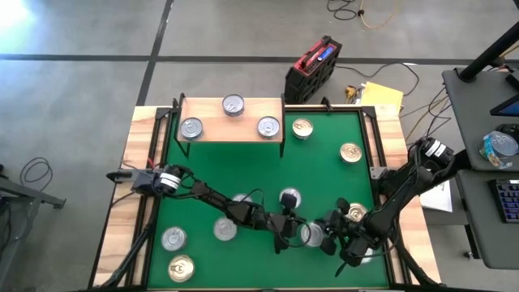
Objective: Stack canned seafood by type on shelf
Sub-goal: Put the bottom right white tuna can on the shelf
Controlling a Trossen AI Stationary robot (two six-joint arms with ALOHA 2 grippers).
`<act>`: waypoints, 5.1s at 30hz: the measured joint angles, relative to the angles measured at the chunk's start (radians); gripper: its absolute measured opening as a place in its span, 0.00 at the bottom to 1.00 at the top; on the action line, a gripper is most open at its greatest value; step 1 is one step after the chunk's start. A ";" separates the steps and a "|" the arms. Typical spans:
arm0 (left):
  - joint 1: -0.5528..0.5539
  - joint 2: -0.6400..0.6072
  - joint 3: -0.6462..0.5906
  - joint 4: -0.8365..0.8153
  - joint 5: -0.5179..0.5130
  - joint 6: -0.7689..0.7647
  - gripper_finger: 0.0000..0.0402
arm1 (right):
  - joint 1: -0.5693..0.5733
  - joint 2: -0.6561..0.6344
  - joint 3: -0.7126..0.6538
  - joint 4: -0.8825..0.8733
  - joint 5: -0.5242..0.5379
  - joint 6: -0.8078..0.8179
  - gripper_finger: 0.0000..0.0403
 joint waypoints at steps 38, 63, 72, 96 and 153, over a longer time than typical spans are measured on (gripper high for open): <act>-0.031 -0.130 -0.056 -0.274 0.297 -0.068 0.00 | 0.073 0.055 0.119 -0.209 -0.252 0.533 0.02; -0.026 -0.041 -0.052 -0.039 0.270 -0.107 0.00 | 0.021 0.066 0.124 -0.142 -0.216 0.414 0.02; -0.027 -0.041 -0.052 -0.055 0.270 -0.110 0.00 | 0.021 0.031 0.127 -0.123 -0.157 0.379 0.02; -0.019 -0.041 -0.052 -0.085 0.202 -0.119 0.00 | 0.015 0.012 0.161 -0.059 -0.139 0.394 0.30; -0.018 -0.045 -0.050 -0.092 0.069 -0.191 0.00 | -0.002 0.009 0.108 0.122 -0.017 0.527 0.77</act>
